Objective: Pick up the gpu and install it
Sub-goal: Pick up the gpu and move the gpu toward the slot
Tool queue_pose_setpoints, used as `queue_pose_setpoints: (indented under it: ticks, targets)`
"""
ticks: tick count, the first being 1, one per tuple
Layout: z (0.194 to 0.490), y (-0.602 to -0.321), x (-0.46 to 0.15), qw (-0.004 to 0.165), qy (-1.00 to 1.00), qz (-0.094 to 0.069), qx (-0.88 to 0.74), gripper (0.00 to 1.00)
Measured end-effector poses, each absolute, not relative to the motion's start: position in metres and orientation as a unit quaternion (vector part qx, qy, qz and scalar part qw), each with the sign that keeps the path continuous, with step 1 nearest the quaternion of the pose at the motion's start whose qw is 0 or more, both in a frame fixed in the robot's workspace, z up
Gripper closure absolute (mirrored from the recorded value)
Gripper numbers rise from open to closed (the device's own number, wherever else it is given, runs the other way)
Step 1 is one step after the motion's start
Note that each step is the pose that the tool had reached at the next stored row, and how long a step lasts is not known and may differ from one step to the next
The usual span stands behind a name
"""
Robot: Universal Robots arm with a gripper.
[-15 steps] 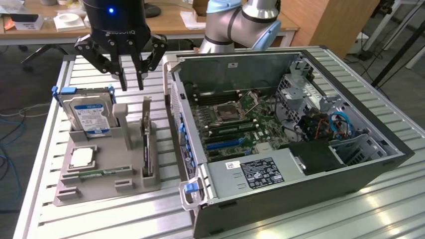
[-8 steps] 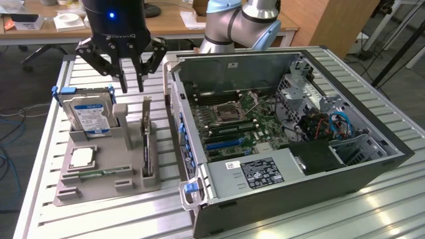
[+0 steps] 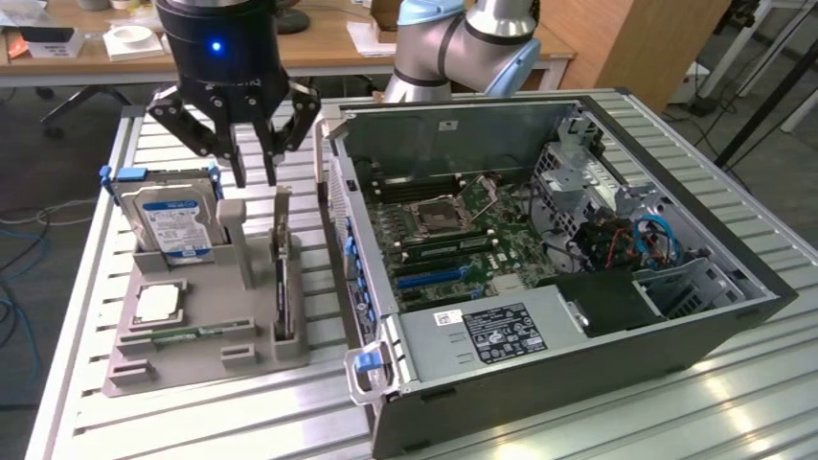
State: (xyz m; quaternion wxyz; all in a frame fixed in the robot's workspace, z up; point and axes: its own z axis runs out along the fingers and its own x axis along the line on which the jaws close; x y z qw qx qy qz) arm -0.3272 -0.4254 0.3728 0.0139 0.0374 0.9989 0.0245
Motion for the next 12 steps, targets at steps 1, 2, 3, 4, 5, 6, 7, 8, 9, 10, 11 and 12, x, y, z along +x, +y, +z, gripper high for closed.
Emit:
queue_pose_setpoints:
  ticks: [1, 2, 3, 4, 5, 6, 7, 8, 9, 10, 11, 12]
  targets:
    - [0.372, -0.425, -0.327, 0.014, 0.999, 0.024, 0.037, 0.64]
    - [0.371, -0.425, -0.327, 0.014, 0.999, 0.024, 0.037, 0.64]
    - [0.37, -0.425, -0.327, 0.014, 0.999, 0.025, 0.037, 0.64]
    - [0.369, -0.425, -0.327, 0.014, 0.999, 0.024, 0.037, 0.64]
    - [0.368, -0.425, -0.328, 0.014, 0.999, 0.025, 0.037, 0.64]
    - [0.368, -0.425, -0.328, 0.014, 0.999, 0.025, 0.037, 0.64]
    - [0.367, -0.425, -0.328, 0.014, 0.999, 0.025, 0.037, 0.64]
    - [0.366, -0.425, -0.328, 0.014, 0.999, 0.025, 0.037, 0.64]
    - [0.365, -0.425, -0.328, 0.014, 0.999, 0.025, 0.037, 0.64]
    - [0.364, -0.425, -0.328, 0.014, 0.999, 0.025, 0.037, 0.64]
    - [0.362, -0.425, -0.328, 0.014, 0.999, 0.025, 0.037, 0.64]
    - [0.361, -0.425, -0.328, 0.014, 0.999, 0.025, 0.037, 0.64]
